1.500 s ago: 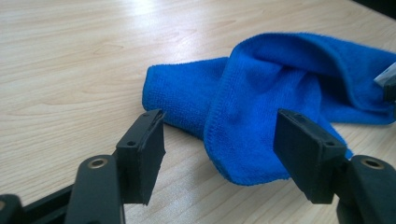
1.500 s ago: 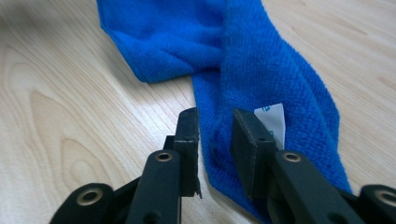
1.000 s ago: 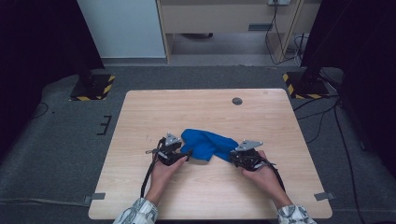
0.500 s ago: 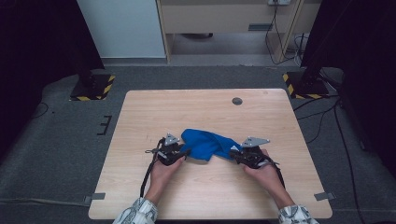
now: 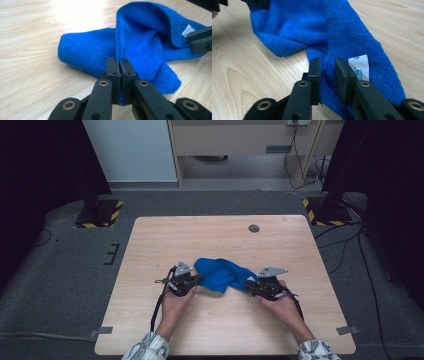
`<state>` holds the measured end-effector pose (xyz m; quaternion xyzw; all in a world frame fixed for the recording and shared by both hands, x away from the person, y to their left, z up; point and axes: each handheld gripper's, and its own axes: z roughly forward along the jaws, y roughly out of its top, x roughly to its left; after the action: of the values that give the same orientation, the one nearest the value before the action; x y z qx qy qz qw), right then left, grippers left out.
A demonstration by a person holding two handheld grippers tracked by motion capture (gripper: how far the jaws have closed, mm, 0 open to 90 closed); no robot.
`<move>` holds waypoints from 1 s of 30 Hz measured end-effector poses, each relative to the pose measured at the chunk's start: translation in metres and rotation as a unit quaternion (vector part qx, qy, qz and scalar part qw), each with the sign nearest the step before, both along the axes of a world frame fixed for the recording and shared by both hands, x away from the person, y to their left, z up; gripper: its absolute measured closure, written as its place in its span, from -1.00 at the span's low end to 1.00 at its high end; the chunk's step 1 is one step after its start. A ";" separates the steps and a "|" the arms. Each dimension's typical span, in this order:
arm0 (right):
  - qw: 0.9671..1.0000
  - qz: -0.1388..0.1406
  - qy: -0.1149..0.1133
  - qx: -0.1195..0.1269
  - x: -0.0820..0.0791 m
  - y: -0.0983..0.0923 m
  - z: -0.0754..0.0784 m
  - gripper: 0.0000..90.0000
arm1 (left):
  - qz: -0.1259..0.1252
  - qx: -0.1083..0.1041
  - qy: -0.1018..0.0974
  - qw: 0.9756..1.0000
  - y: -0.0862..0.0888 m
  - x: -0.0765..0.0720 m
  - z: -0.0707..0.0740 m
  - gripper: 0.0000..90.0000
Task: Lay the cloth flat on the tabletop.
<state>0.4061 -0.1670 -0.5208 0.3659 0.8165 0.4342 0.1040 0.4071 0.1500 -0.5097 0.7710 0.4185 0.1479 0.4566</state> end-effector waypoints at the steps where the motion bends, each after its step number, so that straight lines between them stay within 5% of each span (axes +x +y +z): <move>1: 1.000 -0.002 0.004 0.001 0.000 0.000 0.000 0.68 | -0.003 0.002 -0.001 1.000 -0.001 -0.001 0.001 0.95; 6: 1.000 -0.004 0.010 0.017 0.002 -0.002 -0.001 0.83 | -0.007 0.002 -0.005 1.000 -0.003 -0.002 0.005 0.95; 9: 0.999 -0.011 0.014 0.031 0.003 -0.004 0.001 0.79 | -0.008 0.001 -0.006 1.000 -0.003 -0.003 0.005 0.95; 10: 0.999 -0.017 0.018 0.038 0.004 -0.006 0.001 0.65 | -0.007 0.000 -0.006 1.000 -0.003 -0.003 0.005 0.95; 13: 0.999 -0.018 0.020 0.035 0.005 -0.006 -0.001 0.68 | -0.007 0.001 -0.004 1.000 -0.003 -0.002 0.005 0.95; 14: 0.999 -0.014 0.019 0.033 0.004 -0.006 -0.001 0.85 | -0.008 0.001 -0.004 1.000 -0.003 -0.002 0.005 0.94; 19: 0.999 -0.016 0.013 0.044 0.004 -0.005 0.003 0.74 | -0.010 0.002 -0.004 1.000 -0.004 -0.003 0.006 0.95; 24: 0.999 -0.007 0.001 0.048 0.002 -0.006 0.007 1.00 | -0.010 -0.003 -0.006 1.000 -0.005 -0.003 0.008 0.95; 28: 0.999 -0.006 -0.002 0.043 0.001 -0.006 0.009 1.00 | -0.010 -0.003 -0.005 1.000 -0.004 -0.003 0.008 0.95; 30: 0.999 -0.007 -0.008 0.039 0.001 -0.007 0.008 0.84 | -0.010 -0.002 -0.005 1.000 -0.004 -0.003 0.008 0.95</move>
<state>0.4066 -0.1736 -0.5123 0.3720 0.7955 0.4679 0.0995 0.4038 0.1463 -0.5015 0.7736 0.4087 0.1462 0.4617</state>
